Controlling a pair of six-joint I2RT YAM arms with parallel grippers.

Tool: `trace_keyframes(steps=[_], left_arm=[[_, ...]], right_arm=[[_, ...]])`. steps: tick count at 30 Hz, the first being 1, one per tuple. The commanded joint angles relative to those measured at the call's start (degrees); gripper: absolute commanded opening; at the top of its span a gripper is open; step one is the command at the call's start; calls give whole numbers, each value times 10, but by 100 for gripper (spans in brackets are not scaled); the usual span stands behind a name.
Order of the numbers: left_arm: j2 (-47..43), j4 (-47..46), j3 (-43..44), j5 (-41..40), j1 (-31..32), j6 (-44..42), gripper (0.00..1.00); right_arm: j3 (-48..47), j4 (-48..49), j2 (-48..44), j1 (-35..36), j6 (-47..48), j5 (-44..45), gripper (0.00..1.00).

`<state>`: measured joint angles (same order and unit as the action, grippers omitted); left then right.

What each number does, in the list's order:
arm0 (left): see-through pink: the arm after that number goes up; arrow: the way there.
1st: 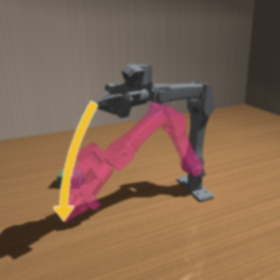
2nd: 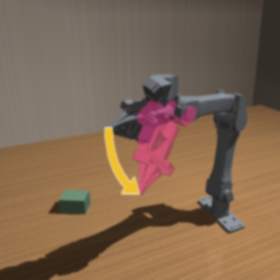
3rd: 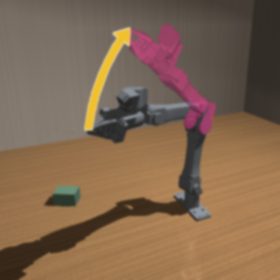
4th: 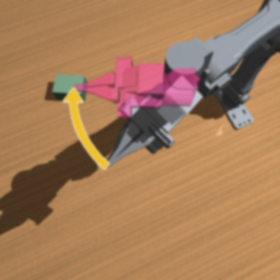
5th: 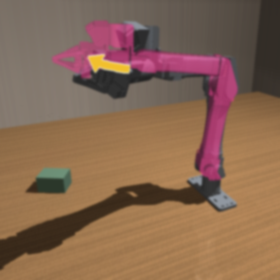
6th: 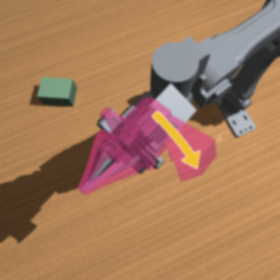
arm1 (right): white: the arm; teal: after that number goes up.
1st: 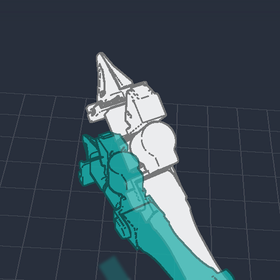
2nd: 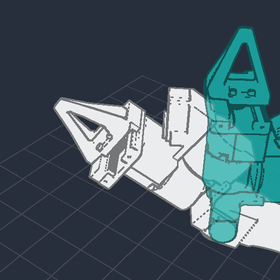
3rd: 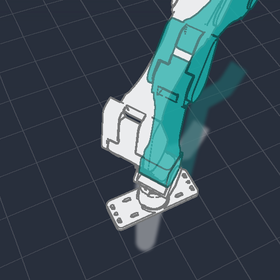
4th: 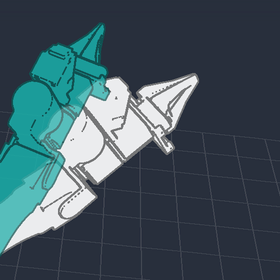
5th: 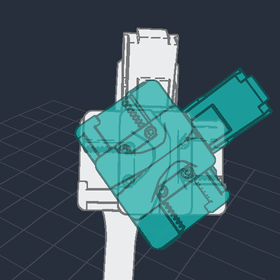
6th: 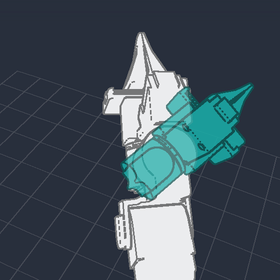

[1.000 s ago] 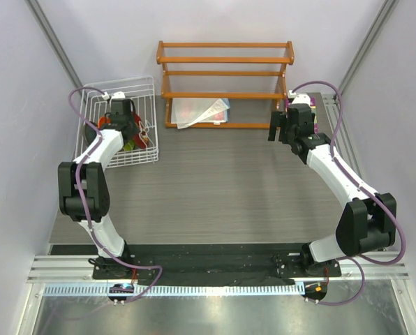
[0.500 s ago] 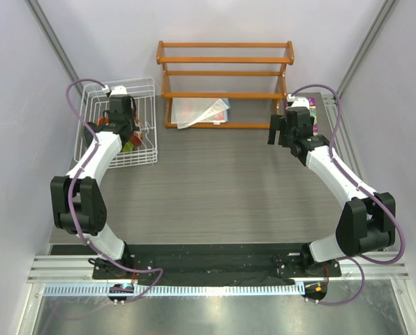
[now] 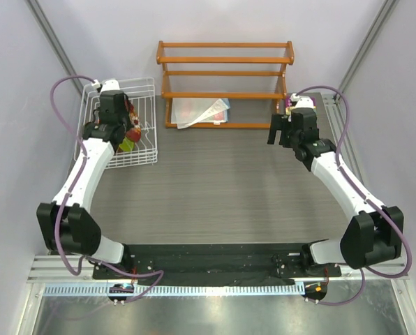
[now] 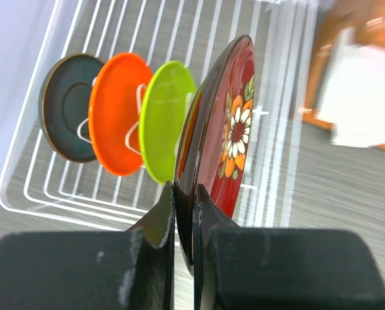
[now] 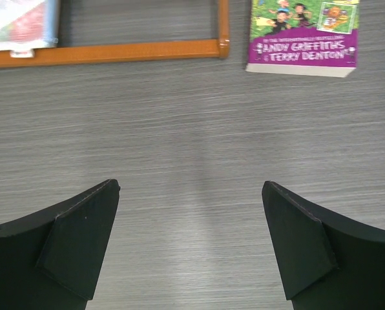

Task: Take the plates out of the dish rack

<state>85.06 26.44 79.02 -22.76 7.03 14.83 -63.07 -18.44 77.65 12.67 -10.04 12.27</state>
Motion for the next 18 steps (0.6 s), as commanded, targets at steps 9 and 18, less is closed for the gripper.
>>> trace_keyframes(steps=[9, 18], left_arm=[[-125, -100, -62, 292, 14, 186, 0], [-121, -215, -151, 353, 86, 274, 0]], right_arm=[[59, 154, -23, 1, -164, -291, 97], [127, 372, 22, 25, -292, -401, 96]])
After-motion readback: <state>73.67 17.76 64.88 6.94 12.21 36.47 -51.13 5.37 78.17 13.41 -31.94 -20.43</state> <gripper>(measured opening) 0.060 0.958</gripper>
